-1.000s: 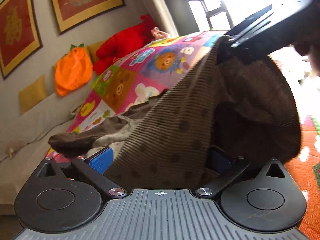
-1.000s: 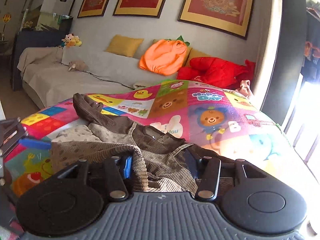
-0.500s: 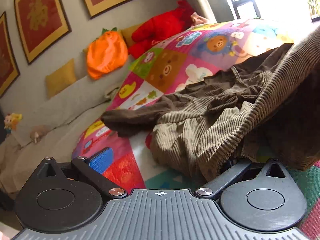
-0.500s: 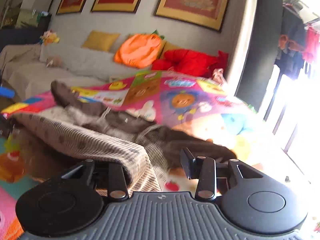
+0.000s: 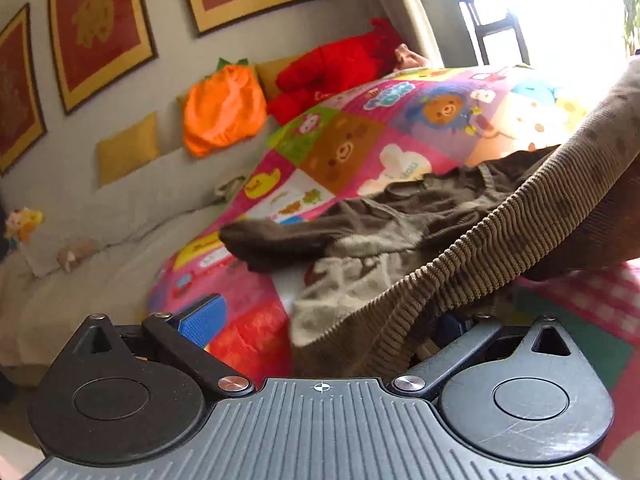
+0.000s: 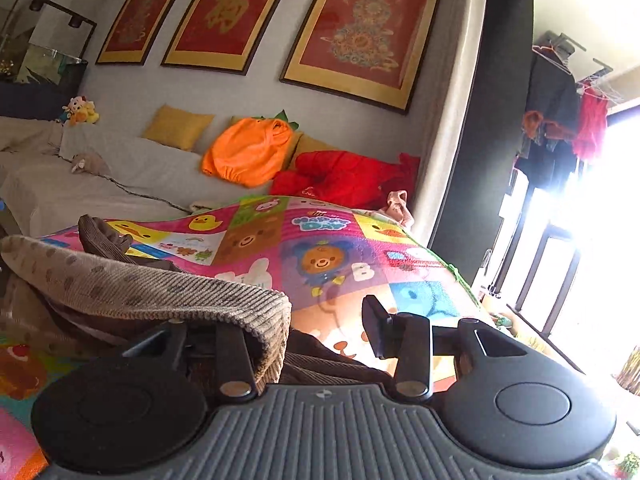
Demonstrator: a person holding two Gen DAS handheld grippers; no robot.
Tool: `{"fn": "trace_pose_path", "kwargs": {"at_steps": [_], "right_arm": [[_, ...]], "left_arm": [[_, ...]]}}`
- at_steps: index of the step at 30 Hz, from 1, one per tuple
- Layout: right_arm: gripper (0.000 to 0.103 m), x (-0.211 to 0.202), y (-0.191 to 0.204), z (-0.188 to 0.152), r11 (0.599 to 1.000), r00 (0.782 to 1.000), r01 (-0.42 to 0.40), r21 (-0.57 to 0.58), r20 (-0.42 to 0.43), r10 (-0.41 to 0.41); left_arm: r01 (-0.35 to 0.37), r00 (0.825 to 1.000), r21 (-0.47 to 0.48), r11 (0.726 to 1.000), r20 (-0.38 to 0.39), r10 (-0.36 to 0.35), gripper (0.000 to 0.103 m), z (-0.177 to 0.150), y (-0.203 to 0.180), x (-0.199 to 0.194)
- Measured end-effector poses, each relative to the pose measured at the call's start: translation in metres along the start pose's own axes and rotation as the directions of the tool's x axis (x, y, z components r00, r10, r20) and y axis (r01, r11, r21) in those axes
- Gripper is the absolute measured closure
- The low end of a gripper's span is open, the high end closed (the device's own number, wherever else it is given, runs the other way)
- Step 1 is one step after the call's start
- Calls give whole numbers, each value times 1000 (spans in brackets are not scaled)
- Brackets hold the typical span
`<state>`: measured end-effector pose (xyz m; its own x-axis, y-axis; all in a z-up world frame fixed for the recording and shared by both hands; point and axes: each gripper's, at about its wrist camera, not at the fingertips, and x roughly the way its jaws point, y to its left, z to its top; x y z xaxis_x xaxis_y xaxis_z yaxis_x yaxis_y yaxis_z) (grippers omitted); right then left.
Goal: Fold clothes
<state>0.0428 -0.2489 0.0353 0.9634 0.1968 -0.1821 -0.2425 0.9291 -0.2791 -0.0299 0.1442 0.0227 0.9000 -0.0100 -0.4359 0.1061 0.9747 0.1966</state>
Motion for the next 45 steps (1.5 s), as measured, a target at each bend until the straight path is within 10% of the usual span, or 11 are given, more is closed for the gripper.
{"fn": "trace_pose_path", "kwargs": {"at_steps": [3, 7, 12, 14, 20, 26, 33, 39, 45], "right_arm": [[62, 4, -4, -3, 996, 999, -27, 83, -24, 29], [60, 8, 8, -16, 994, 995, -68, 88, -73, 75], [52, 11, 23, -42, 977, 968, -153, 145, -176, 178], [67, 10, 22, -38, 962, 958, -200, 184, -170, 232], [78, -22, -9, 21, 925, 961, -264, 274, -3, 275], [77, -38, -5, -1, 907, 933, -309, 286, -96, 348], [63, -49, 40, -74, 872, 764, -456, 175, -426, 485], [24, -43, -12, -55, 849, 756, -441, 289, -391, 526], [19, -39, -36, -47, 860, 764, -419, 291, -400, 507]], "left_arm": [[-124, 992, -56, 991, -45, 121, 0, -10, 17, 4], [-350, 933, -27, 936, -93, 347, 0, -18, 49, 13], [-398, 916, -122, 909, -105, 387, 0, -14, 86, 8], [-405, 914, -152, 902, -70, 399, 0, -3, 95, -2], [-411, 900, -97, 906, 116, 421, 0, 32, 90, -46], [-371, 927, -120, 921, 18, 375, 0, 13, 94, -50], [-295, 934, -19, 955, -215, 284, 0, -51, 98, -48], [-211, 970, -243, 947, -171, 173, 0, -47, 139, -75], [71, 995, -485, 871, -30, -98, 0, -3, 149, -43]]}}
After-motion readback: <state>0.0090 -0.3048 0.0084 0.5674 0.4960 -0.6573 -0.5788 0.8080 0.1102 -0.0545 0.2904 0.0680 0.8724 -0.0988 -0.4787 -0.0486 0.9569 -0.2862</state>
